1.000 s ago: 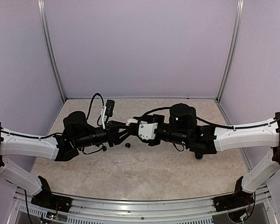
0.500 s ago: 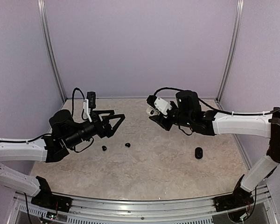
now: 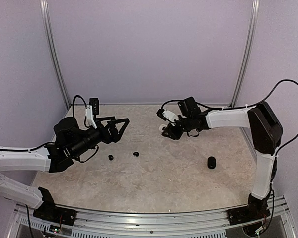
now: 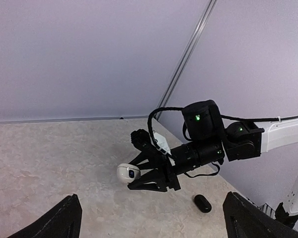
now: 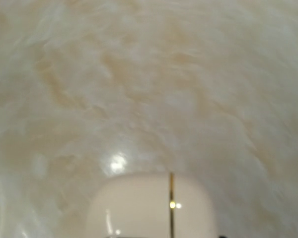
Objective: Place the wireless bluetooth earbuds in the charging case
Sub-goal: Place the charging case with the earbuds at the center of the board.
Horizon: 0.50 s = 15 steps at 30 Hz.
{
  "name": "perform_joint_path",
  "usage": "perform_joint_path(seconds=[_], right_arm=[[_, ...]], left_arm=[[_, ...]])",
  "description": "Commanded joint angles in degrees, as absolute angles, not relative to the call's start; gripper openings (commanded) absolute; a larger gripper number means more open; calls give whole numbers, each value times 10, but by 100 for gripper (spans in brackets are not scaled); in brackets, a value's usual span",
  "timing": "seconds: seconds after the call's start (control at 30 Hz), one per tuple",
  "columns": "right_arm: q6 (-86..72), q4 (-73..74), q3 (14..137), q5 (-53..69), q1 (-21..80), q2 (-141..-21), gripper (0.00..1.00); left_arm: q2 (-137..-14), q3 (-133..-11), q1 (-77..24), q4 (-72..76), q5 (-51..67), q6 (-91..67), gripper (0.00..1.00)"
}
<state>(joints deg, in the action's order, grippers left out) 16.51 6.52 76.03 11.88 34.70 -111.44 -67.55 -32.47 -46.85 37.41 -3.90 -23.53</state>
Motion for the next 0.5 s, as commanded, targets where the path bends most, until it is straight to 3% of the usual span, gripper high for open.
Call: perform_joint_path(seconds=[0.0,0.33,0.47], right_arm=[[266,122,843,190,346,-1172,32],[366,260,1049,259,333,-1331,32],[405,298,1081,280,331,-1358,36]], left_arm=[[-675,-321,-464,371,-32,-217,99],[-648,-301,-462,358,-40,-208,99],[-634,-292,-459,363,-38,-212,99]])
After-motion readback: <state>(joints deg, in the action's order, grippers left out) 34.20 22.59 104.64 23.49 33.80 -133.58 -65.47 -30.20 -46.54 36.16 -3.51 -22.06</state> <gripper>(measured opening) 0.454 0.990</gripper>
